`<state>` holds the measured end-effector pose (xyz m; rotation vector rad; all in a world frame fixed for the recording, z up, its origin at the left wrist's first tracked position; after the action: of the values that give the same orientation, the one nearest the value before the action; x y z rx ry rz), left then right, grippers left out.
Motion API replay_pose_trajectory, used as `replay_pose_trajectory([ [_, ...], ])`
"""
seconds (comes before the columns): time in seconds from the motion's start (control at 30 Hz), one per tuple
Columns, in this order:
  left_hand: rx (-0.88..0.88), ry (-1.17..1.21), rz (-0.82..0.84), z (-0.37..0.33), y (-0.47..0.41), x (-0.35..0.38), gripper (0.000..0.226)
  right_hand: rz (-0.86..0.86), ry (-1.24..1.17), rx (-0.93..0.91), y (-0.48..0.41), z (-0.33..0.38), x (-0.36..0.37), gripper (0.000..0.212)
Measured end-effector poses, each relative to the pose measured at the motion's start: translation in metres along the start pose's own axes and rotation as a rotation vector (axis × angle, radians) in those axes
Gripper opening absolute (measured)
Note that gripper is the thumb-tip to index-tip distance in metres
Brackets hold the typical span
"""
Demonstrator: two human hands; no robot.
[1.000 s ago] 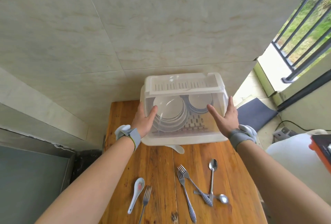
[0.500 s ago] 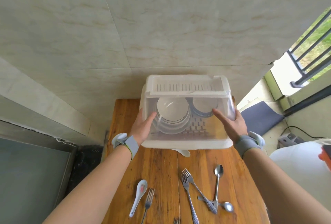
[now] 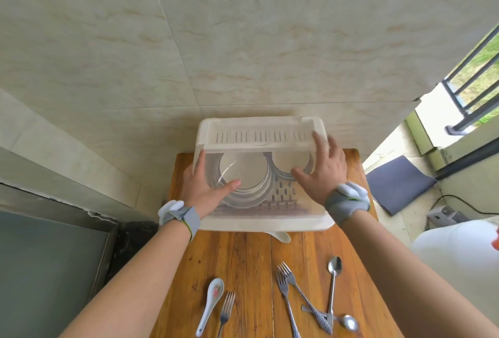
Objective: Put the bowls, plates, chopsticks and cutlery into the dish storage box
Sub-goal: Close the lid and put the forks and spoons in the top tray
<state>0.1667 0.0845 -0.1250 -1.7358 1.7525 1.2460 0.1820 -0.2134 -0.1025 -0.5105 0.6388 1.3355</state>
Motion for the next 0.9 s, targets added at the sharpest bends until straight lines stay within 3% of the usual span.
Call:
replay_pose_trajectory([
  [0.13,-0.002,0.015,-0.029,-0.001,0.0,-0.002,0.118,0.26,0.206,-0.254,-0.028,0.054,0.036,0.045],
  [0.3,-0.009,0.011,-0.031,0.0,-0.002,0.0,0.119,0.352,0.365,-0.319,-0.058,0.084,0.051,0.027],
  [0.37,-0.011,0.001,-0.02,0.0,-0.003,0.0,0.119,0.415,0.386,-0.311,-0.074,0.09,0.054,0.029],
  [0.5,-0.01,-0.005,-0.02,0.001,-0.004,0.001,0.118,0.518,0.561,-0.364,-0.095,0.105,0.063,0.055],
  [0.6,-0.007,-0.004,-0.018,0.002,-0.004,0.001,0.117,0.547,0.642,-0.425,-0.099,0.106,0.066,0.059],
  [0.8,0.008,0.0,-0.01,0.002,-0.004,0.001,0.118,0.545,0.497,-0.364,-0.11,0.09,0.058,0.062],
  [0.9,0.009,-0.001,-0.008,0.003,-0.006,0.001,0.117,0.598,0.648,-0.451,-0.105,0.103,0.066,0.066],
])
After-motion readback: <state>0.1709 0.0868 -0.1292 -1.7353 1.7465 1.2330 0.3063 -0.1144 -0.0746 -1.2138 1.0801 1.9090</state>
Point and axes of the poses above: each hand's wrist, its own y-axis away from the middle knuckle, its own x-axis out of the palm, z = x × y, the point moved 8 cm from there along -y, towards the middle knuckle, and after that the axes turned 14 degrees about -y, right-handed, at the moved point
